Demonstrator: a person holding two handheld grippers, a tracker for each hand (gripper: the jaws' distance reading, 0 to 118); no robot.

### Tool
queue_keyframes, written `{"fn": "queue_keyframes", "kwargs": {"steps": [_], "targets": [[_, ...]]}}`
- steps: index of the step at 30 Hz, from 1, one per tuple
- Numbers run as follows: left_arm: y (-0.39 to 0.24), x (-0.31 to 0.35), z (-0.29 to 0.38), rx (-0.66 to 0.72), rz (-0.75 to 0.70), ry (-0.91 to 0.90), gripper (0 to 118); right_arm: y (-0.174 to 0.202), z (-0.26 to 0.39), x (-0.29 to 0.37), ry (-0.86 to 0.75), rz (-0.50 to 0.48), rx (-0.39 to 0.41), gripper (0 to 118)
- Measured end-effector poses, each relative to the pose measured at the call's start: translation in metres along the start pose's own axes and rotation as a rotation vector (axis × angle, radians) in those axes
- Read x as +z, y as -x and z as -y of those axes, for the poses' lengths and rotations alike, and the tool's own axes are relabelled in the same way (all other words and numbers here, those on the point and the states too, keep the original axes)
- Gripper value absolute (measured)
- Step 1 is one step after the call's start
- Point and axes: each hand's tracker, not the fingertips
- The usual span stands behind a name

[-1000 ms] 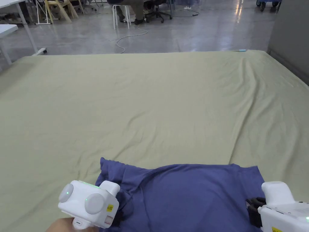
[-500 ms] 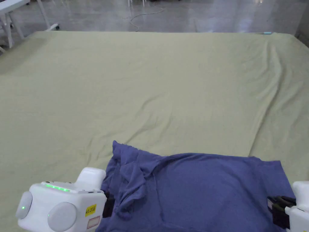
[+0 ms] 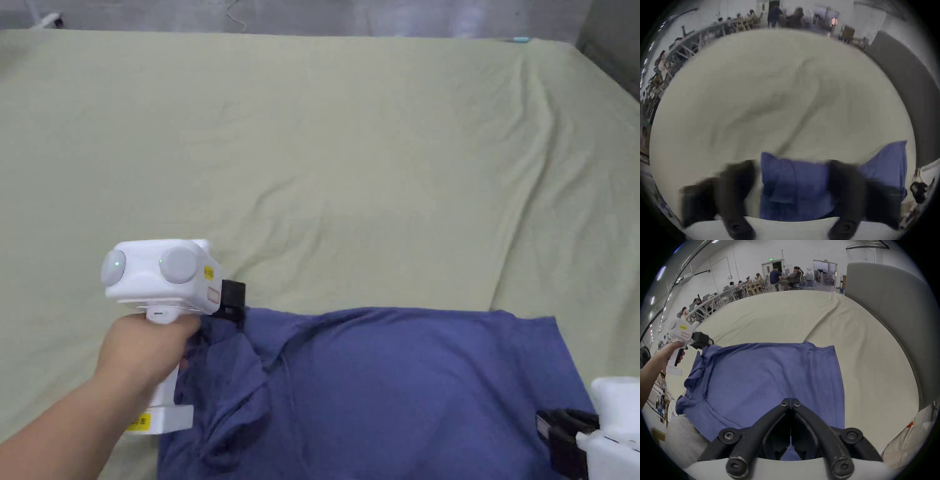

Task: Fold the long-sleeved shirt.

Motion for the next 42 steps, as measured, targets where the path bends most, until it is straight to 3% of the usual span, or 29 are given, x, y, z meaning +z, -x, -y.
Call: {"fn": "queue_keyframes", "kwargs": {"steps": [1, 2, 4, 5, 6, 7, 8, 9, 11, 12, 14, 15, 17, 19, 20, 21, 24, 27, 31, 34, 37, 42], "targets": [[-0.005, 0.005, 0.01, 0.041, 0.122, -0.038, 36, -0.002, -0.002, 0.0, 0.012, 0.011, -0.012, 0], [-0.012, 0.021, 0.012, 0.061, 0.062, -0.077, 27, -0.004, -0.006, 0.0, 0.031, 0.02, -0.03, 0], [-0.025, 0.042, 0.013, -0.056, 0.06, -0.088, 25, -0.012, -0.024, -0.005, 0.062, -0.024, -0.071, 4], [-0.015, 0.033, 0.005, -0.074, 0.042, -0.098, 25, -0.018, -0.037, -0.012, 0.088, -0.06, -0.09, 32], [-0.011, 0.038, 0.004, -0.044, 0.059, -0.074, 25, -0.025, -0.057, -0.024, 0.127, -0.081, -0.099, 89], [-0.005, 0.041, 0.0, -0.013, 0.089, -0.076, 25, -0.029, -0.074, -0.038, 0.167, -0.07, -0.128, 118], [0.002, 0.044, -0.005, 0.048, 0.127, -0.074, 25, -0.038, -0.094, -0.059, 0.213, -0.05, -0.171, 116], [0.007, 0.046, -0.006, 0.091, 0.137, -0.085, 25, -0.045, -0.112, -0.08, 0.195, -0.084, -0.152, 116], [0.016, 0.051, -0.011, 0.133, 0.151, -0.095, 25, -0.055, -0.142, -0.122, 0.252, -0.022, -0.217, 116], [0.019, 0.054, -0.013, 0.128, 0.145, -0.097, 25, -0.052, -0.153, -0.13, 0.301, 0.06, -0.217, 116], [0.021, 0.055, -0.015, 0.134, 0.149, -0.09, 25, -0.057, -0.169, -0.156, 0.388, 0.084, -0.246, 114], [0.021, 0.055, -0.016, 0.137, 0.151, -0.085, 25, -0.061, -0.172, -0.166, 0.439, 0.096, -0.264, 102], [0.023, 0.053, -0.019, 0.144, 0.158, -0.084, 25, -0.062, -0.173, -0.179, 0.54, 0.128, -0.216, 56], [0.026, 0.051, -0.023, 0.154, 0.167, -0.082, 25, -0.057, -0.185, -0.171, 0.54, 0.119, -0.141, 47], [0.026, 0.051, -0.024, 0.156, 0.17, -0.08, 25, -0.057, -0.19, -0.163, 0.512, 0.1, -0.145, 15], [0.026, 0.052, -0.025, 0.16, 0.175, -0.081, 25, -0.055, -0.198, -0.155, 0.473, 0.084, -0.133, 0], [0.026, 0.055, -0.036, 0.149, 0.185, -0.088, 25, -0.055, -0.213, -0.15, 0.458, 0.084, -0.077, 0], [0.029, 0.061, -0.048, 0.161, 0.21, -0.092, 25, -0.059, -0.236, -0.134, 0.327, 0.051, -0.112, 0], [0.037, 0.08, -0.062, 0.158, 0.196, -0.165, 25, -0.053, -0.25, -0.102, 0.211, 0.036, -0.086, 0], [0.044, 0.096, -0.055, 0.174, 0.23, -0.193, 24, -0.052, -0.248, -0.078, 0.139, 0.012, -0.024, 0], [0.042, 0.114, -0.029, 0.127, 0.244, -0.2, 25, -0.05, -0.219, -0.048, 0.077, 0.015, 0.039, 0], [0.029, 0.141, 0.065, 0.009, 0.255, -0.159, 24, -0.058, -0.123, -0.005, 0.072, -0.024, 0.046, 0]]}}
